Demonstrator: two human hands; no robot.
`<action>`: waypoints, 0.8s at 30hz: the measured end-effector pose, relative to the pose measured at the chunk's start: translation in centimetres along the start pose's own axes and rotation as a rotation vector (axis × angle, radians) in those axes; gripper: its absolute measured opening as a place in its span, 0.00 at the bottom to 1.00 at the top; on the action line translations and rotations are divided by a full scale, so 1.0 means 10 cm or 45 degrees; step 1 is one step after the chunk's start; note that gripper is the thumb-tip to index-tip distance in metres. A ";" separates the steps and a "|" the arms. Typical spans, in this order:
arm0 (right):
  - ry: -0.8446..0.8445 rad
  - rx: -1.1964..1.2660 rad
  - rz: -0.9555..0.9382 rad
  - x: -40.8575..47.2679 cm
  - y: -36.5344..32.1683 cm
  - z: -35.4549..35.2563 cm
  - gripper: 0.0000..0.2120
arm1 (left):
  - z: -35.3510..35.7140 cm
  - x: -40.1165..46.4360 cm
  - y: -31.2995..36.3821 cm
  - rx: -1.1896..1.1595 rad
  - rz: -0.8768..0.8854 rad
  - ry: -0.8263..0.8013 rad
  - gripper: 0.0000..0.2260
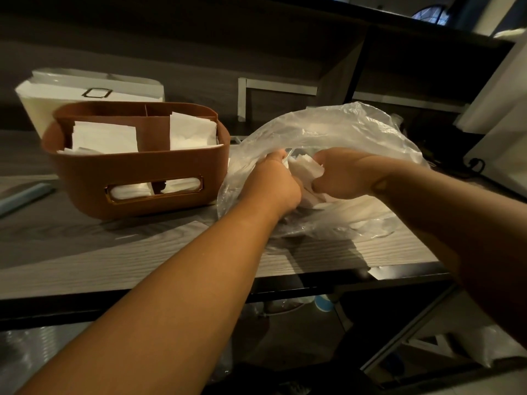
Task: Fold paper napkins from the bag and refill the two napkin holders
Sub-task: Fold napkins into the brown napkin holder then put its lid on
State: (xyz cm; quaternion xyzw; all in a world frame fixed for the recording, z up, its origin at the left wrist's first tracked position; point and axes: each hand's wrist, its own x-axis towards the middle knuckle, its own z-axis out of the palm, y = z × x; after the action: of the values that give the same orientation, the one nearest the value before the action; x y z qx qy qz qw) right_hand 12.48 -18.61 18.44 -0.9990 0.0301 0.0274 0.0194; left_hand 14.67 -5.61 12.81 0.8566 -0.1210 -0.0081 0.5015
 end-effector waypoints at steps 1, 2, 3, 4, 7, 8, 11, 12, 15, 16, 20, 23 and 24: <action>0.037 0.002 0.020 0.01 -0.01 0.00 0.15 | 0.00 0.01 0.00 0.003 0.010 0.003 0.31; 0.073 0.003 0.037 0.01 -0.01 -0.01 0.15 | 0.00 0.01 0.00 0.011 0.026 0.006 0.31; 0.095 -0.005 0.050 0.01 -0.01 -0.01 0.15 | 0.00 0.00 0.00 0.022 0.046 0.008 0.31; 0.125 -0.015 0.054 0.01 -0.01 -0.02 0.15 | 0.00 -0.02 0.00 0.034 0.069 0.008 0.31; 0.181 -0.039 -0.014 -0.10 -0.01 -0.12 0.13 | -0.02 -0.10 0.05 0.097 0.160 0.008 0.32; 0.205 -0.043 -0.077 -0.15 -0.03 -0.17 0.11 | -0.04 -0.14 0.08 0.138 0.203 0.024 0.33; 0.200 -0.058 -0.245 -0.35 -0.10 -0.42 0.06 | -0.17 -0.33 0.19 0.194 0.362 0.101 0.35; 0.195 -0.055 -0.290 -0.44 -0.16 -0.52 0.10 | -0.25 -0.43 0.22 0.164 0.412 0.118 0.35; 0.124 0.073 -0.406 -0.65 -0.36 -0.72 0.07 | -0.59 -0.74 0.20 -0.056 0.486 0.155 0.36; 0.072 0.148 -0.436 -0.72 -0.45 -0.74 0.05 | -0.72 -0.84 0.16 -0.129 0.483 0.163 0.35; -0.119 0.299 -0.588 -0.80 -0.86 -0.58 0.06 | -1.14 -1.10 -0.09 -0.307 0.362 0.092 0.23; -0.118 0.399 -0.629 -0.73 -1.16 -0.31 0.08 | -1.34 -1.23 -0.32 -0.223 0.246 0.136 0.16; -0.095 0.461 -0.623 -0.71 -1.23 -0.22 0.11 | -1.41 -1.26 -0.40 -0.188 0.214 0.173 0.14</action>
State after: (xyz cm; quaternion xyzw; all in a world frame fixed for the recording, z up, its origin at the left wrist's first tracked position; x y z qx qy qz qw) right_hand 6.25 -6.04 21.44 -0.9552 -0.2076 0.0529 0.2044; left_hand 5.13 11.04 14.97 0.8027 -0.1572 0.0830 0.5693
